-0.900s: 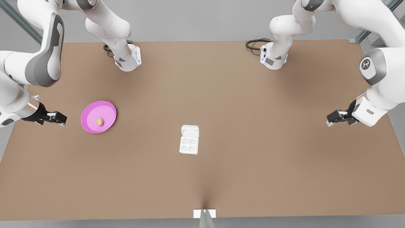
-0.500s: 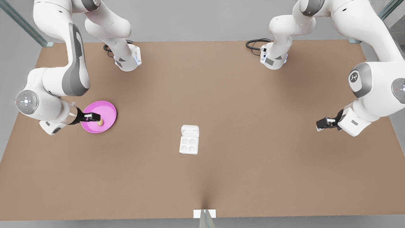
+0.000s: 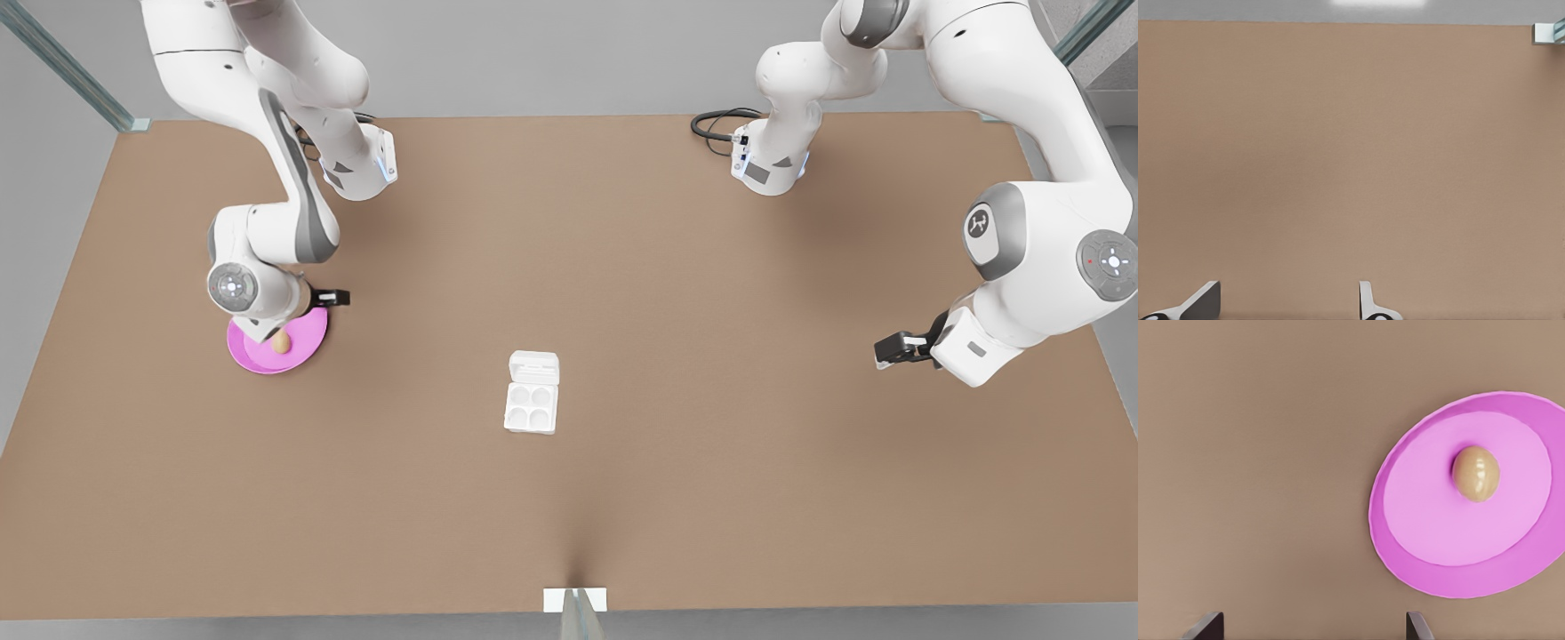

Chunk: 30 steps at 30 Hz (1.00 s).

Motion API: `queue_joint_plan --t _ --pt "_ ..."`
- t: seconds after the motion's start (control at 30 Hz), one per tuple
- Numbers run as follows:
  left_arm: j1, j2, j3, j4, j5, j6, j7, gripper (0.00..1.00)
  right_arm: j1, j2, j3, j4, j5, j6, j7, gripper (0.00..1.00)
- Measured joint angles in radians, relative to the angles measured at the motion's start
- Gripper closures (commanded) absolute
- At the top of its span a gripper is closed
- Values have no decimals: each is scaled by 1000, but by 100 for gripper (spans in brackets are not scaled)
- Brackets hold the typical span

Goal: Pack egg into the box and close the box lid

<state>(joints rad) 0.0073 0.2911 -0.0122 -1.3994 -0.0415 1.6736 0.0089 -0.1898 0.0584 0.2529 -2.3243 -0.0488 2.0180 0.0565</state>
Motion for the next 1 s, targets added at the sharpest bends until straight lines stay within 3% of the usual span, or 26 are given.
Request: queue_joint_plan --t 0.33,0.6,1.0 --pt "-14 0 0 -1 0 -3 -1 0 -255 52 -6 -94 -3 300 -24 0" --pt "-15 0 0 -2 0 -16 -1 0 -261 98 -23 -146 -76 538 -112 0" --pt "-23 -2 0 -2 0 -32 -2 0 -271 166 -21 -120 -242 652 -393 0"
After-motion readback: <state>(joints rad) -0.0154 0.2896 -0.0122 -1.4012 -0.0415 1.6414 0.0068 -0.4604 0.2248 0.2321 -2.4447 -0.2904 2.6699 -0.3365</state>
